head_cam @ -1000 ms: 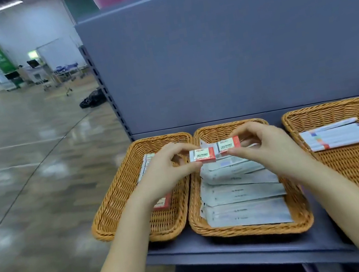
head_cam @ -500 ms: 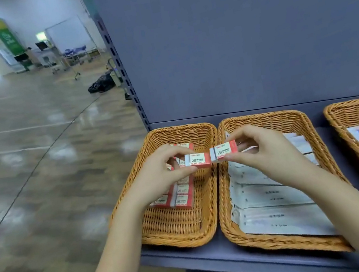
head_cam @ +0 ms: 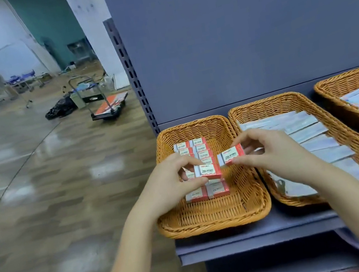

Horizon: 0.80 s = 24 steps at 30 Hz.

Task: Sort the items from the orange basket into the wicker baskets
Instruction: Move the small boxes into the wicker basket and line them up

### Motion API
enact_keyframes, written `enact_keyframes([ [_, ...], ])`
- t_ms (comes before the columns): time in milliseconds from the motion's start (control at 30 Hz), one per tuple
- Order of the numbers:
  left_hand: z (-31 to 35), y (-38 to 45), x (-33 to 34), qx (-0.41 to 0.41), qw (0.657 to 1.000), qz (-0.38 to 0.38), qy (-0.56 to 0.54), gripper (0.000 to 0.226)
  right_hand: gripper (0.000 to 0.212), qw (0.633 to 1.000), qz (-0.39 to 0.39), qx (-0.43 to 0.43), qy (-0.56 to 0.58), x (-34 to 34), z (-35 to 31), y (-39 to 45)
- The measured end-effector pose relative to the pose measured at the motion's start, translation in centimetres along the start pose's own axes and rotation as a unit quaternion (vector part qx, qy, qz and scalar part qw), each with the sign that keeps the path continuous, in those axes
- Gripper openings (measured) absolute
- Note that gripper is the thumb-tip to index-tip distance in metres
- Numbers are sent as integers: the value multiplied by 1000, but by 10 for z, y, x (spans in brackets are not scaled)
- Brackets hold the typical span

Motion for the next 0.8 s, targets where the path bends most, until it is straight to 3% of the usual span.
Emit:
enact_keyframes([
  [300, -19, -19, 2, 52, 996, -30, 65, 35, 27, 990, -25, 27, -139, 35, -16, -31],
  [433, -23, -24, 9, 51, 993, -35, 97, 36, 32, 970, -59, 0, -235, 45, -23, -27],
  [600, -27, -27, 13, 36, 991, -29, 126, 40, 37, 955, -127, 4, -269, 61, -21, -19],
  [800, -26, -27, 15, 28, 987, -40, 151, 41, 37, 929, -130, 6, -346, 67, -14, -13],
])
Point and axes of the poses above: each hand's wrist, its own y-axis towards the middle knuckle, its own x-axis out of the palm, z = x × y, the point moved 2 cm from there along y, towards the middle knuckle
